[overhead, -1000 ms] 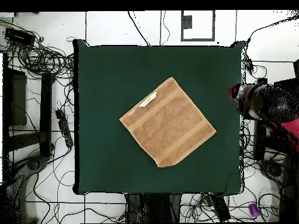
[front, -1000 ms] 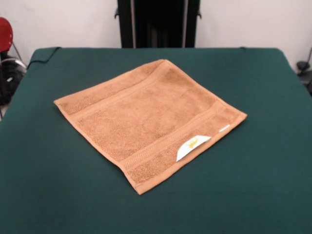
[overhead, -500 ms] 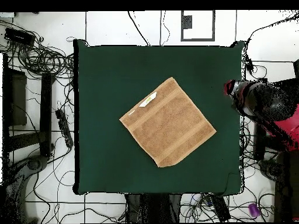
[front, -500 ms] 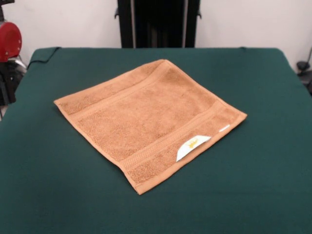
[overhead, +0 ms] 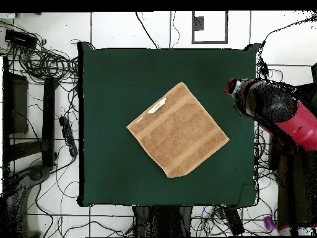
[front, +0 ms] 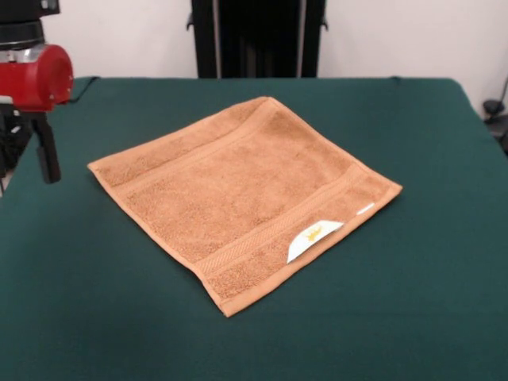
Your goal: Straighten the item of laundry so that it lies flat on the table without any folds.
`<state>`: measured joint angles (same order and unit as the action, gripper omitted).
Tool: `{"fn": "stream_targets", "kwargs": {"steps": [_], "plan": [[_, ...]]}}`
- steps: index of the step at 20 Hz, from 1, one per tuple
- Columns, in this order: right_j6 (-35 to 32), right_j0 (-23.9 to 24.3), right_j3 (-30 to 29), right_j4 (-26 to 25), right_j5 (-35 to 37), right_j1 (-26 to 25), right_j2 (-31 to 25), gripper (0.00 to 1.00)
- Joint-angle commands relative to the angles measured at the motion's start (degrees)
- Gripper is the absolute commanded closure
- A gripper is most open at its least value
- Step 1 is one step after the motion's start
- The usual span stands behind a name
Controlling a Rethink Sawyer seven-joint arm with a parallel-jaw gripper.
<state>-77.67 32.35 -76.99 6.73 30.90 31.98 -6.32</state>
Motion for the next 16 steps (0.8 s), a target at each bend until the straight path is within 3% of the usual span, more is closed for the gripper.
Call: {"fn": "stream_targets", "kwargs": {"steps": [1, 16], "plan": [[-16.9, -5.5, -7.7, 3.9, -2.2, -5.3, -3.3, 0.0], [-18.4, -8.9, -9.2, 9.0, -5.0, -5.8, -1.4, 0.0]]}}
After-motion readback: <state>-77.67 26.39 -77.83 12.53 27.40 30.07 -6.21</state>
